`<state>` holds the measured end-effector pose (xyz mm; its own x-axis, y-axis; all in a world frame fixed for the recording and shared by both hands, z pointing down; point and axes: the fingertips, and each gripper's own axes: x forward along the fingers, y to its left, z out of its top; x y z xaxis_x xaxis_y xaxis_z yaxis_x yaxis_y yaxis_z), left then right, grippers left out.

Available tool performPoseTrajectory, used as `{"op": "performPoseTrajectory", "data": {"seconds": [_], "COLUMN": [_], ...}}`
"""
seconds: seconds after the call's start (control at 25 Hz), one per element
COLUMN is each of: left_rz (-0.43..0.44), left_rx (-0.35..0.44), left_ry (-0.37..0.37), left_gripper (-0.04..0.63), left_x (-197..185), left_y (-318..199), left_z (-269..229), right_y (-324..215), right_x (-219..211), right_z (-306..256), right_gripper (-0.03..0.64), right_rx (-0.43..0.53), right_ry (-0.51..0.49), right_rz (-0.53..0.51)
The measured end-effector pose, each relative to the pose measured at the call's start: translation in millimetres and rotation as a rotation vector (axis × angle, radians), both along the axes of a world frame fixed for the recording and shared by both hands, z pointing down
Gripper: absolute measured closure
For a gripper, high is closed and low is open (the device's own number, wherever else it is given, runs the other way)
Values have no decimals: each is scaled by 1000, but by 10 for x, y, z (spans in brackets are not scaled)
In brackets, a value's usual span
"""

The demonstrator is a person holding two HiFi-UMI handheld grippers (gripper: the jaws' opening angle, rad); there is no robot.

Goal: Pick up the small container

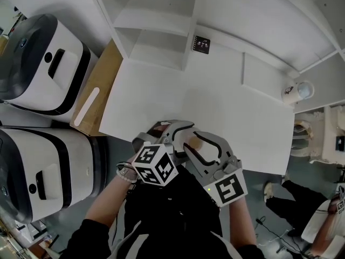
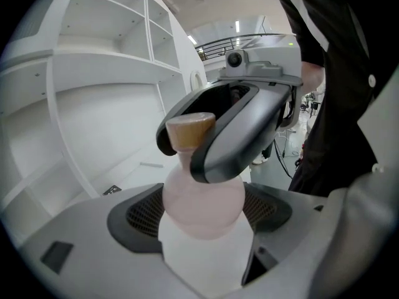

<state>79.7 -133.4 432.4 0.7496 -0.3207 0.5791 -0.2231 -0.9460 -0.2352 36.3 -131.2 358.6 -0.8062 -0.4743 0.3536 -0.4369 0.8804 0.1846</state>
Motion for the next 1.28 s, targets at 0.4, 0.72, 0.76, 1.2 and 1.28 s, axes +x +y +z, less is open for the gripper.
{"op": "performPoseTrajectory", "data": {"seconds": [0.4, 0.72, 0.76, 1.2, 1.28], "left_rz": [-29, -50, -49, -42, -42], "left_rx": [51, 62, 63, 74, 75], "left_ry": [-16, -6, -9, -35, -36], "left_gripper": [207, 208, 208, 207, 207], "left_x": [-9, -50, -53, -88, -98], "left_y": [-67, -62, -56, -13, -18], "left_z": [-407, -641, -664, -834, -849], "right_y": [-9, 17, 24, 64, 59], "right_x": [-13, -62, -61, -85, -96], "right_z": [-381, -599, -621, -814, -834], "right_gripper": [468, 468, 468, 468, 468], "right_rx": [56, 77, 78, 83, 85], "right_ry": [-1, -20, -20, -65, -69], "right_rz": [-12, -24, -25, -15, -17]}}
